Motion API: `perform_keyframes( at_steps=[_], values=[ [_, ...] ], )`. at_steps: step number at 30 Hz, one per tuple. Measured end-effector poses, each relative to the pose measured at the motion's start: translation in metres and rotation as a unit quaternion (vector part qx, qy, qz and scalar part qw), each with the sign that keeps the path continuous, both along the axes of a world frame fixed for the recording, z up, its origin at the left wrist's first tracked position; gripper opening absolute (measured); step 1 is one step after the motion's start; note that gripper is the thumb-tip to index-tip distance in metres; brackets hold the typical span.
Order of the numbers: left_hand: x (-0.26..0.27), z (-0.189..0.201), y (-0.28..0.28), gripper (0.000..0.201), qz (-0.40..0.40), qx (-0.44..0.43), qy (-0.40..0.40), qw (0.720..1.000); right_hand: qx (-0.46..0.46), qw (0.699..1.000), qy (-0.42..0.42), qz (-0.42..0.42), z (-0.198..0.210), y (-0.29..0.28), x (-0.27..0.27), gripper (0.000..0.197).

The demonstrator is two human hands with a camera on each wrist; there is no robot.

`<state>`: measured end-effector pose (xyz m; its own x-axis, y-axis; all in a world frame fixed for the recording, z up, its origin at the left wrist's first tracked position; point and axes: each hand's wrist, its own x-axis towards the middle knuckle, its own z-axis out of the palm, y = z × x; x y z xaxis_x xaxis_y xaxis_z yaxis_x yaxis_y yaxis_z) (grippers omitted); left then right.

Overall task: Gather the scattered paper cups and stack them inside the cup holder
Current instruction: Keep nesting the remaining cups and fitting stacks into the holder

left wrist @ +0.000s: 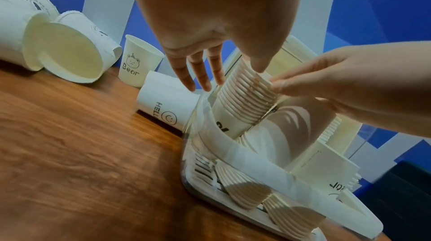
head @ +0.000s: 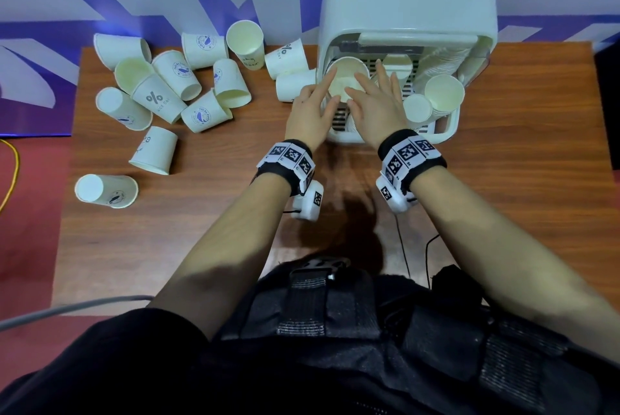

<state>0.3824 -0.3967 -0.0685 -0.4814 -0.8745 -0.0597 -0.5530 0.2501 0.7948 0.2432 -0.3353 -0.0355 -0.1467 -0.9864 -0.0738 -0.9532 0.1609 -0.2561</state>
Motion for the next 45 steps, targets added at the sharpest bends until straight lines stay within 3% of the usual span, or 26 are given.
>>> perform_keyframes(
  at_steps=[7,13,18,23,37,45],
  values=[
    [0.009,0.015,0.003,0.054,0.001,0.001,0.001,1.000,-0.019,0.999,-0.023,-0.036,0.017,0.006,0.011,0.048],
    [0.025,0.027,0.010,0.049,0.013,0.006,-0.015,1.000,-0.049,0.996,-0.068,-0.029,0.026,0.014,0.029,0.043],
    [0.059,0.031,0.019,0.047,0.019,-0.014,-0.014,1.000,-0.021,0.995,-0.091,-0.023,0.026,0.022,0.057,0.042],
    [0.107,0.031,0.021,0.045,0.045,-0.015,-0.017,0.999,-0.021,0.992,-0.127,-0.003,0.028,0.024,0.104,0.039],
    [0.279,0.029,0.003,0.042,0.149,0.002,-0.087,0.985,0.113,0.972,-0.204,0.033,0.010,-0.013,0.272,0.039],
    [0.342,0.019,-0.023,0.047,0.146,0.023,-0.086,0.985,0.141,0.959,-0.247,0.016,0.000,-0.037,0.347,0.042]
  ],
)
